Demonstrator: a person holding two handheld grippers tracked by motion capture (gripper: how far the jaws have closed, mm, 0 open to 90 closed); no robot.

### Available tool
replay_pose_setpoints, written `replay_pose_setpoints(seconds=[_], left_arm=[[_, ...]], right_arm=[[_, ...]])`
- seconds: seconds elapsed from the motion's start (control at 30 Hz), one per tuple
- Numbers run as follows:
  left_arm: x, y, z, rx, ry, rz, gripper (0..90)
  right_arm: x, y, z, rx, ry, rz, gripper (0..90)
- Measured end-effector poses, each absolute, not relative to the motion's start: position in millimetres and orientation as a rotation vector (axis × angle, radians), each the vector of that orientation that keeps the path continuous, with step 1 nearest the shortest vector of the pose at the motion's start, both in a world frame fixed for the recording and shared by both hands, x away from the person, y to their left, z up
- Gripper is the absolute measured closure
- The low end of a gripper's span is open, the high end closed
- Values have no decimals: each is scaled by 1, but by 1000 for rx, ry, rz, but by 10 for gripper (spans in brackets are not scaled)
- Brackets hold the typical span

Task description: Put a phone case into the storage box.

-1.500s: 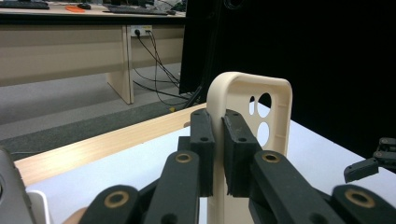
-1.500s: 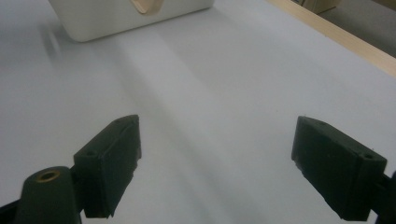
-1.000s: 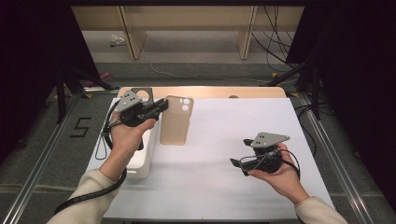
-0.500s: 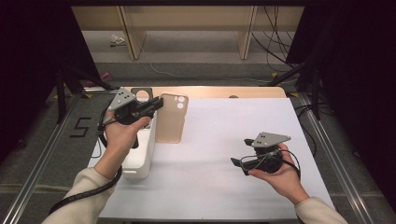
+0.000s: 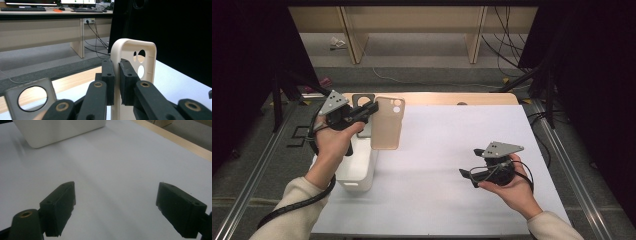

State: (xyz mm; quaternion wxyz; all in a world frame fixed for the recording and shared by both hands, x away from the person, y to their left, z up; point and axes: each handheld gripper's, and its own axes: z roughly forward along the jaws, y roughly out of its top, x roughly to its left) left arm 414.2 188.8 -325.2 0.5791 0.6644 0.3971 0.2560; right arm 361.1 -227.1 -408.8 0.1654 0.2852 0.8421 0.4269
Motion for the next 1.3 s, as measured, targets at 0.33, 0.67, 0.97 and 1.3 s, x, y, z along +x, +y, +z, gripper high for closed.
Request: replay_pose_setpoints(seconds=[0.33, 0.67, 0.97, 1.3], left_arm=[[418, 201, -322, 1537, 946, 621, 834], [420, 211, -318, 1522, 956, 644, 834], [424, 218, -319, 1522, 962, 655, 834], [429, 223, -322, 1518, 976, 664, 833]], right_arm=[[362, -229, -409, 823, 2385, 1228, 168], [362, -230, -409, 830, 2384, 1227, 168], [363, -232, -408, 837, 2373, 1228, 168], [364, -234, -408, 840, 2369, 1229, 168]])
